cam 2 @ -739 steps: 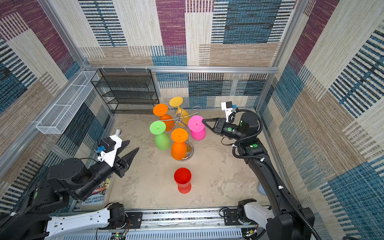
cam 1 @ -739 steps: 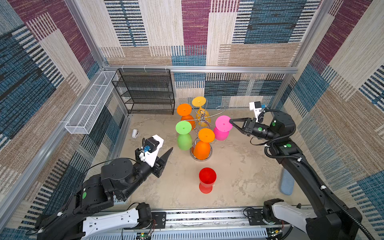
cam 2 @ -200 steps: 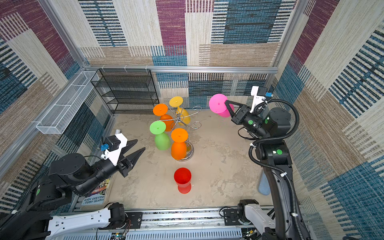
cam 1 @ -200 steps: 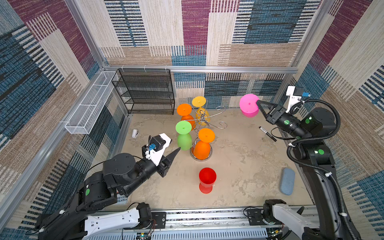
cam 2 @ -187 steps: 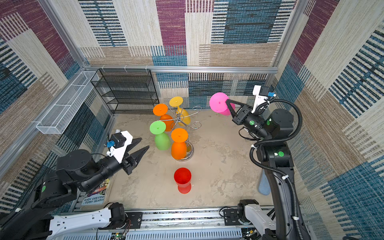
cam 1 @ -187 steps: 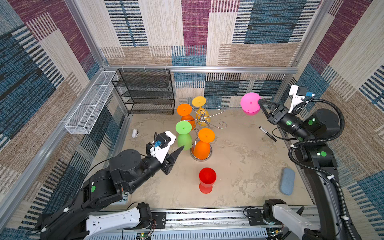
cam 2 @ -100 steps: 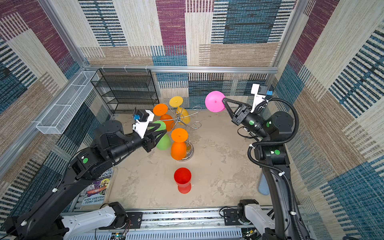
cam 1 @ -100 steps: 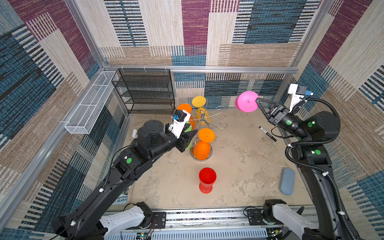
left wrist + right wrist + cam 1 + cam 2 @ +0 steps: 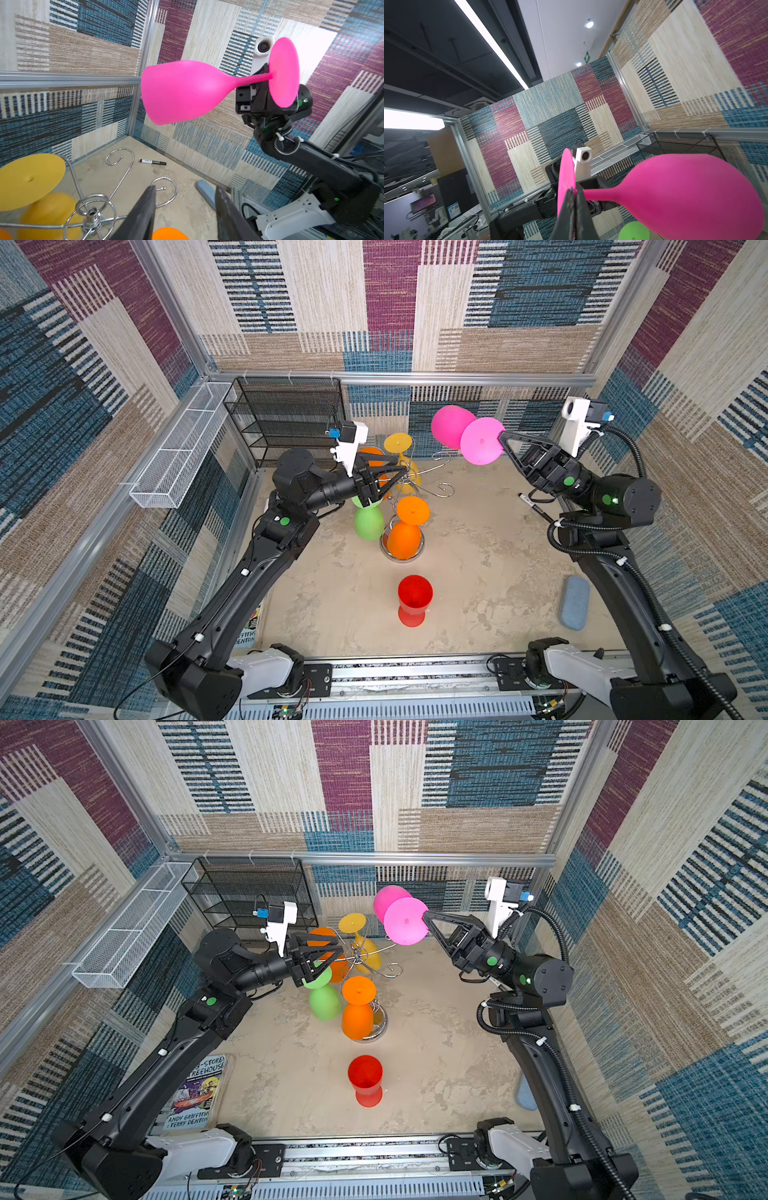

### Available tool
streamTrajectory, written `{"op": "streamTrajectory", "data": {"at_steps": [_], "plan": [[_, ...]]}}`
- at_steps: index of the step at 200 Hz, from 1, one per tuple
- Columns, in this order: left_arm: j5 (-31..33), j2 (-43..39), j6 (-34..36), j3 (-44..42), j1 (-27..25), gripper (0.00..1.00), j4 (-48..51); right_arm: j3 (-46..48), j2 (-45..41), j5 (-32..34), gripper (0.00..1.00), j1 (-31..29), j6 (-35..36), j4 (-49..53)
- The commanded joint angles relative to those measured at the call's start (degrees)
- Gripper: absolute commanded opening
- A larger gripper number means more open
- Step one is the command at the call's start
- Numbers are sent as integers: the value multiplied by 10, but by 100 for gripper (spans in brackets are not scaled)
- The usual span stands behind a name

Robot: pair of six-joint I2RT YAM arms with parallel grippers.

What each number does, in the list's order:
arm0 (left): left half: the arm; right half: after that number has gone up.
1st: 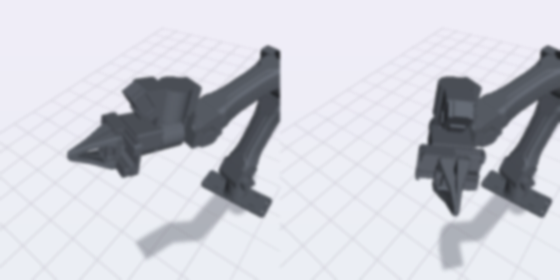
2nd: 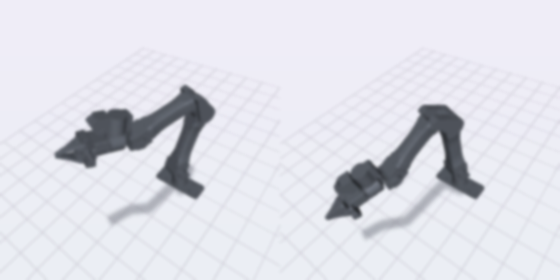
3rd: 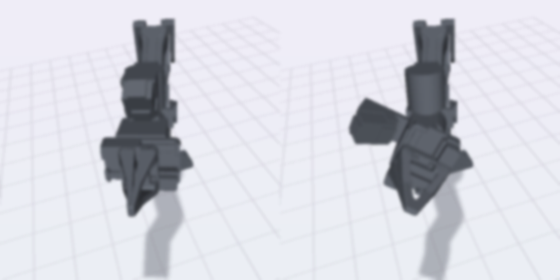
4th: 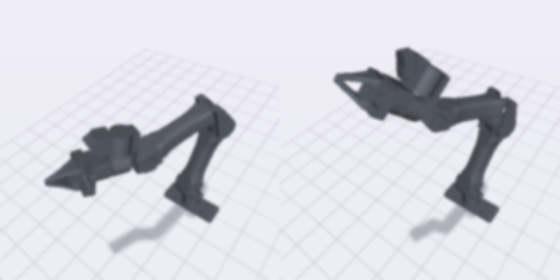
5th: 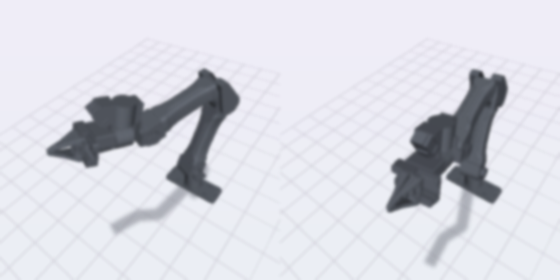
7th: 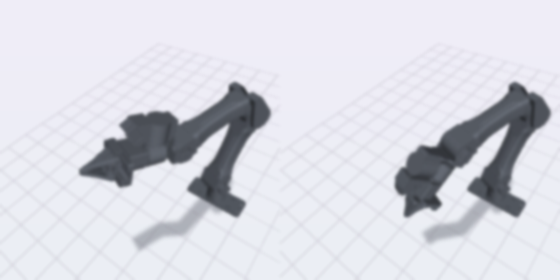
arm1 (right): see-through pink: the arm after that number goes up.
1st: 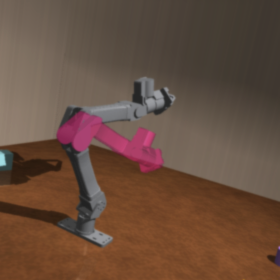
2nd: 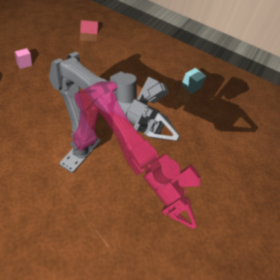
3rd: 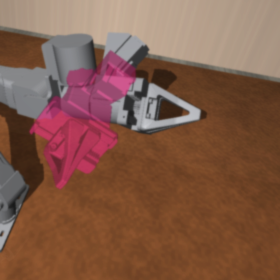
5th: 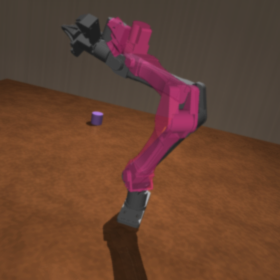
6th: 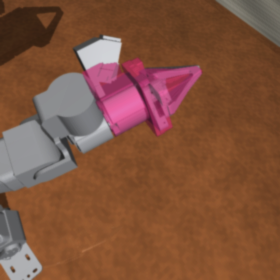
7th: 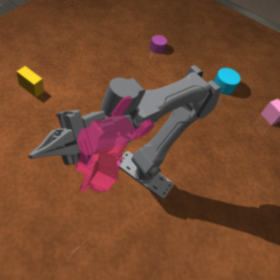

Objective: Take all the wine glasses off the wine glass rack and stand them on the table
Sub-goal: 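Carry the magenta glass toward the left gripper and grasp its bowl with the left gripper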

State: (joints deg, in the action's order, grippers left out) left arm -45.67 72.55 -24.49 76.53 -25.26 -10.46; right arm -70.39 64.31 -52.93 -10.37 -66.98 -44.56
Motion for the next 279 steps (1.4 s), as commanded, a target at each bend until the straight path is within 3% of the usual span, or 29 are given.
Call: {"op": "streamTrajectory", "data": {"at_steps": [1,34,60,136,224,279], "plan": [[-73,16,-93,-4,18,50,-134,-3,21,-8,0,-27,-53,-140],[-119,64,-240,-11,59,50,-331,20,79,7,0,-44,-166,-317],[-131,98,-350,-15,90,50,-469,30,97,14,0,-47,-191,-353],[-159,161,-486,3,107,52,-623,16,156,27,0,-67,-245,-420],[-177,178,-530,5,105,52,-664,-15,203,33,0,-87,-257,-438],[-178,173,-564,-2,105,33,-702,-19,236,48,0,-87,-285,-461]]}}
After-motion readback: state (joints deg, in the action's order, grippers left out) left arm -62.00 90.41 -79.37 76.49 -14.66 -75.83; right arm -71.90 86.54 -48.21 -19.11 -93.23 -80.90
